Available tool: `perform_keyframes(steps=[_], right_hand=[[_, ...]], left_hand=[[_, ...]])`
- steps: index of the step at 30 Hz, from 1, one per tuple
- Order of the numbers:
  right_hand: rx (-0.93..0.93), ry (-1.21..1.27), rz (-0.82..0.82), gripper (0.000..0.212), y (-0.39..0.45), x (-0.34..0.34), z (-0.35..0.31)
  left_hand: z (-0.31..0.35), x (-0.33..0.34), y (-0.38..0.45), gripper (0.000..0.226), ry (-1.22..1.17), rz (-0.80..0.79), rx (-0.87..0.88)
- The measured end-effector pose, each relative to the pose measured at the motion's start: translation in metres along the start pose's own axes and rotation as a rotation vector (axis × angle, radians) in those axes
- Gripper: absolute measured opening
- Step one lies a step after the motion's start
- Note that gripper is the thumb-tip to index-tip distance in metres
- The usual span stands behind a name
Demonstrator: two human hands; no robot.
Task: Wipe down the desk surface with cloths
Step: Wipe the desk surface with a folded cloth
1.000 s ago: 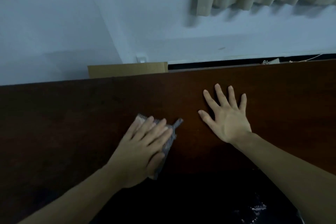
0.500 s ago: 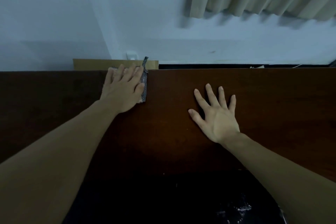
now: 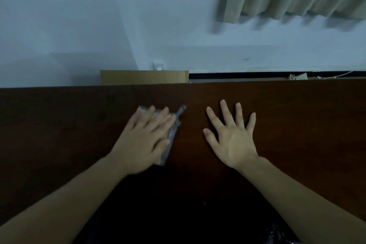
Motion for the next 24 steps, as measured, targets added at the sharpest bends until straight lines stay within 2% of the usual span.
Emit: perform_keyframes(steps=[4, 8, 11, 15, 18, 21, 24], right_hand=[[0.004, -0.025, 0.011, 0.069, 0.002, 0.004, 0.001], [-0.003, -0.026, 0.026, 0.076, 0.001, 0.004, 0.002], [0.006, -0.033, 0.031, 0.076, 0.0, 0.004, 0.005], [0.016, -0.034, 0.031, 0.08, -0.003, 0.004, 0.001], [0.025, -0.036, 0.03, 0.082, -0.001, 0.002, -0.003], [0.027, -0.036, 0.038, 0.081, -0.002, 0.001, -0.004], [0.017, -0.02, 0.074, 0.076, 0.0, 0.004, -0.003]], left_hand=[[-0.038, -0.007, 0.053, 0.071, -0.007, 0.005, -0.201], [-0.038, -0.009, 0.066, 0.066, -0.023, -0.017, -0.255], [-0.014, -0.006, 0.037, 0.07, -0.016, -0.033, -0.113], [0.004, 0.009, -0.034, 0.061, 0.036, -0.019, 0.171], [-0.023, 0.015, -0.035, 0.059, 0.062, -0.049, 0.213], [-0.063, 0.001, 0.006, 0.066, 0.053, 0.044, 0.009], [-0.093, -0.004, 0.049, 0.079, 0.05, 0.025, -0.175]])
Point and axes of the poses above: each hand's wrist, its own y-axis towards the middle knuckle, its own x-axis out of the palm, z = x × y, the point moved 3 cm from there along y, towards the middle knuckle, and after that the axes turned 4 degrees about y, right-handed, at the moved point
